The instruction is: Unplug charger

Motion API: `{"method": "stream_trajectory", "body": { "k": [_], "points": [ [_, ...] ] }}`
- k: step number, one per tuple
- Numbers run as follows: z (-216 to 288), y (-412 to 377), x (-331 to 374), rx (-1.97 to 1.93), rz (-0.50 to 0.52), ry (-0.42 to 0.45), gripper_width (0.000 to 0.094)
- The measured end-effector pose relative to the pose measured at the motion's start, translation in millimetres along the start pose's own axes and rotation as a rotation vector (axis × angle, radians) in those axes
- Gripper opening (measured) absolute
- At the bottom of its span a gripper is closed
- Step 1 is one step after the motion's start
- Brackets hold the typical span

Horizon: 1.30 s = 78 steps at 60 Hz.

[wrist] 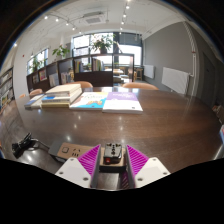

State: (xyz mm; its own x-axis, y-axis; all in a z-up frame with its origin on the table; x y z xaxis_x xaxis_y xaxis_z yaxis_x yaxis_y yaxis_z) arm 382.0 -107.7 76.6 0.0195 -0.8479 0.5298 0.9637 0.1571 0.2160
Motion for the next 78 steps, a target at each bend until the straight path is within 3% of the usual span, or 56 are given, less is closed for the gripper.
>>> {"method": "stream_trajectory", "body": {
  "k": [3,4,17,22,23,27,29,32,35,39,42,50,57,70,78],
  "points": [
    [1.3,-1.5,-8.6,-0.029,0.003,0.022,0.0279],
    [1.1,0.1,-9.3,-0.029,-0.011,0.024,0.0261],
    [1.4,0.2,-10.5,-0.032,-0.019,0.012,0.0133],
    [15.7,4.2,-6.6,-0.048,0.017,-0.119,0.0113],
    [34.1,9.9,3.1,-0.032,0.025,-0.099,0.0113],
    [127.1,52.7,55.9,0.059,-0.066,0.168,0.011],
    [164.0,79.1,83.3,0.06,-0.119,0.253,0.0109],
    [203.8,118.0,95.6,0.027,-0.159,0.314,0.0111],
    [198.2,141.0,106.5,0.002,-0.175,0.335,0.0113],
    [169.3,162.6,90.4,0.017,-0.194,0.292,0.0126],
    [136.0,180.7,80.2,0.027,-0.195,0.212,0.0139],
    [34.1,184.5,36.0,0.051,-0.095,0.013,0.0189],
    [-25.1,164.7,20.3,0.038,0.004,-0.071,0.0193],
    [-53.7,141.0,7.7,0.043,0.027,-0.118,0.0276],
    [-31.3,137.3,21.0,0.035,0.037,-0.109,0.0515]
  ]
}}
Point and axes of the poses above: the point between the fingertips, and its own axes, seen from behind it with the camera up: y to the right, z up, x backward, against the way the camera looks, the point moved 9 cm from there along x, backward, against the way the camera looks, and after that the axes turned 14 degrees about x, right-handed, at the moved point
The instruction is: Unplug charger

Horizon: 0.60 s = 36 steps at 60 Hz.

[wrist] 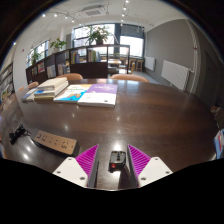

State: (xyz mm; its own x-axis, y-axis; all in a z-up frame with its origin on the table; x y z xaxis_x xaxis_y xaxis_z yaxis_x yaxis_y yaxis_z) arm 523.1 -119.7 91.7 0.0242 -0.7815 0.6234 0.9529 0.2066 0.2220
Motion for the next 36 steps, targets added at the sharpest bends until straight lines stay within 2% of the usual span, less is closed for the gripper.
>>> {"method": "stream_trajectory", "body": {
  "k": [7,17,26,36],
  "points": [
    [50.0,-2.7,50.4,0.014,-0.019,0.108,0.0582],
    [95.9,-23.1,148.4,0.03,-0.06,0.217,0.0797],
    [92.2,-64.2,225.0,0.0,-0.048,0.266,0.0799],
    [59.9,-104.7,277.6,-0.047,-0.068,0.222,0.0793]
  ]
}}
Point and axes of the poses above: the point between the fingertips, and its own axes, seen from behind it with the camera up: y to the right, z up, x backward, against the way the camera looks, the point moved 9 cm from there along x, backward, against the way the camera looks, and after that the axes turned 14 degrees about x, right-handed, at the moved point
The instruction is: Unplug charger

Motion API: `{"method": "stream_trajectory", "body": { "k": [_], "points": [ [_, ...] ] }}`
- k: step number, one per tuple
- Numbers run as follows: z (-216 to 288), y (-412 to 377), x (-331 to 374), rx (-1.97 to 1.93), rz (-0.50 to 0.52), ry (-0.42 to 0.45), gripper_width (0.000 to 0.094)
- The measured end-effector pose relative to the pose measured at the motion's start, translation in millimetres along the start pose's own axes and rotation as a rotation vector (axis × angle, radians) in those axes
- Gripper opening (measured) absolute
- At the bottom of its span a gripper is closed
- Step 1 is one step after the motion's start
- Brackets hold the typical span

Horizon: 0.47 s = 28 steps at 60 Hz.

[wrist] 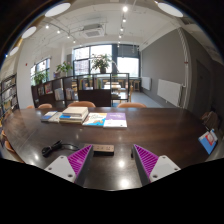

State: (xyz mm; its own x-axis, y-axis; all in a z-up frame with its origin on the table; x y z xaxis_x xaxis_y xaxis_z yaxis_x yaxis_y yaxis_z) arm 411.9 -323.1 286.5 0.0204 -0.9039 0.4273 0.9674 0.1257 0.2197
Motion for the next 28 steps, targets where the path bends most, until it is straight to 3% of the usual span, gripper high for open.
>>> {"method": "stream_trajectory", "body": {
  "k": [28],
  "points": [
    [-39.6,-72.8,62.1,0.086,0.062,-0.044,0.0791]
  ]
}}
Point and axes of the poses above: the point between the fingertips, and its own axes, seen from behind it with the camera up: y to the right, z up, x backward, against the way the camera looks, the point moved 9 cm from there along x, backward, against the way the camera looks, and after that the axes turned 14 degrees about x, right-handed, at the moved point
